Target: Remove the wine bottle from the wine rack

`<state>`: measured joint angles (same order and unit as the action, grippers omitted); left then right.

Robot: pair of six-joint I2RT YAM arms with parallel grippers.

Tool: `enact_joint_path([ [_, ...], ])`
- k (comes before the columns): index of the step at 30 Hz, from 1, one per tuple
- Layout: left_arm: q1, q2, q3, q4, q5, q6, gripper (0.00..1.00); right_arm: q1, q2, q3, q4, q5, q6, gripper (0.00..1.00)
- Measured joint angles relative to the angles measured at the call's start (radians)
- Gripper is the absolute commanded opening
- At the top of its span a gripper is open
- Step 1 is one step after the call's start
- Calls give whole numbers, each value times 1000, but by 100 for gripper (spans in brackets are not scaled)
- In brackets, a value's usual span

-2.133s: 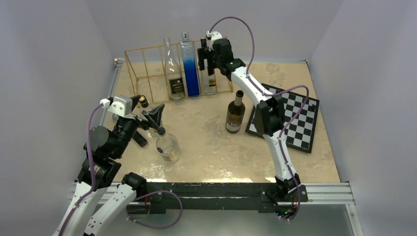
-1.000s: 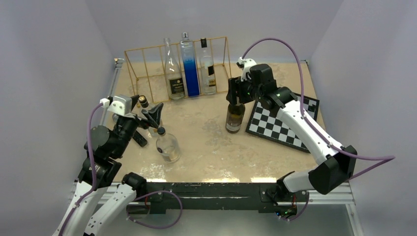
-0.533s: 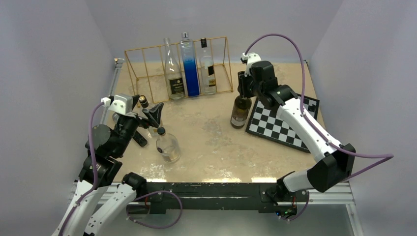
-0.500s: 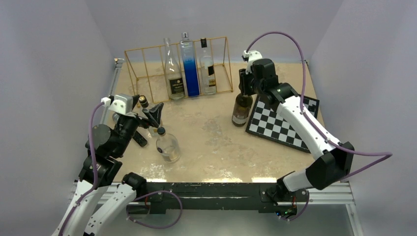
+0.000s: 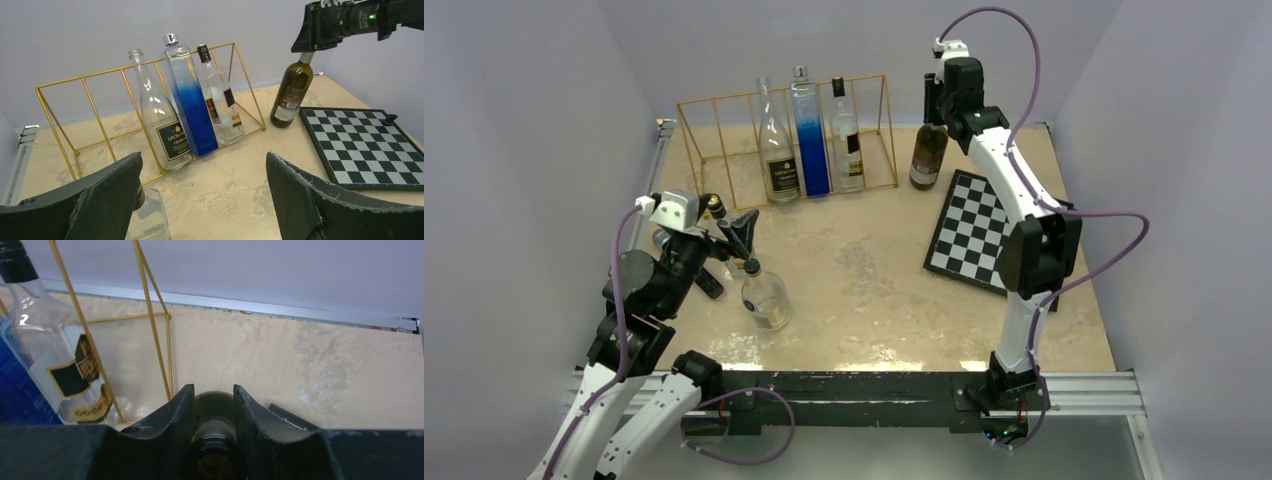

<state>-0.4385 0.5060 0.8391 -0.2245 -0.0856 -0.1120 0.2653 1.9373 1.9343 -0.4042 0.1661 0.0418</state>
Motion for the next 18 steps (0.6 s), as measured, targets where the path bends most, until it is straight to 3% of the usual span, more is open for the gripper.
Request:
enact_joint_path([
  [4,0,2,0,0,0,0,97,-20,95,99,2,-3,10,0],
  [6,0,4,0,0,0,0,97,-27,104,110,0,-5,21,7],
  [16,0,7,0,0,-2,0,97,-36,103,115,18,0,26,68],
  [18,0,6,0,0,-3,0,97,-35,103,127,27,2,28,74],
])
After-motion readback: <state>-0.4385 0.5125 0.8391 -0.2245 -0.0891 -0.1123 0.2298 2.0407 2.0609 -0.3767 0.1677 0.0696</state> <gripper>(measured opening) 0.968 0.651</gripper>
